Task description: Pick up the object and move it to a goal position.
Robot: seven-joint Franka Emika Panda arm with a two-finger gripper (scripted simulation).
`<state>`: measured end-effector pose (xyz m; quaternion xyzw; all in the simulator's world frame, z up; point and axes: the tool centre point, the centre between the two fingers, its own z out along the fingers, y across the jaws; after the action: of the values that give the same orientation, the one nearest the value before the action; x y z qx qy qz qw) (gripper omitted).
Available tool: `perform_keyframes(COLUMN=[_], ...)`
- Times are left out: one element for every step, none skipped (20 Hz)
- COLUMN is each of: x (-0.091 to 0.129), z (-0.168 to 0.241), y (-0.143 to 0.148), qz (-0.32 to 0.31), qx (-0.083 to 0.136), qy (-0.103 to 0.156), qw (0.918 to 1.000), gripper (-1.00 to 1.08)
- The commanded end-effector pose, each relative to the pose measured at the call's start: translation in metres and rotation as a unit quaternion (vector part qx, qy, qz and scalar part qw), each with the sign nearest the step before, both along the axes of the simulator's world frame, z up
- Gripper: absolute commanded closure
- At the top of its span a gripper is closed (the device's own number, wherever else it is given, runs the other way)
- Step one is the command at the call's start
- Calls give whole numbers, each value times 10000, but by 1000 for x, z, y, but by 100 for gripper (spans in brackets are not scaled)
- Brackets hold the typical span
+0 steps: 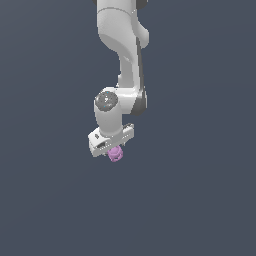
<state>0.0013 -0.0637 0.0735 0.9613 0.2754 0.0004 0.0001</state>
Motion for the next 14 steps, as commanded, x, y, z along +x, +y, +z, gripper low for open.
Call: perform_keyframes(x=[-1, -1, -1, -1, -1, -1, -1, 0, 0, 0, 0, 0, 0, 0], z=[-14, -19, -23, -27, -30, -32, -33, -34, -34, -34, -34, -34, -34, -34], y=[0, 0, 0, 0, 0, 0, 0, 0, 0, 0, 0, 0, 0, 0], qz=[7, 9, 9, 12, 12, 12, 12, 12, 12, 12, 12, 12, 12, 12], qx=[1, 1, 1, 1, 1, 1, 1, 1, 1, 1, 1, 1, 1, 1], qy=[6, 5, 5, 5, 5, 5, 5, 5, 5, 5, 5, 5, 5, 5], qw=[10000, 10000, 10000, 10000, 10000, 10000, 10000, 10000, 10000, 10000, 10000, 10000, 10000, 10000], gripper=[-92, -92, -92, -92, -92, -92, -92, -92, -92, 108, 108, 108, 108, 108])
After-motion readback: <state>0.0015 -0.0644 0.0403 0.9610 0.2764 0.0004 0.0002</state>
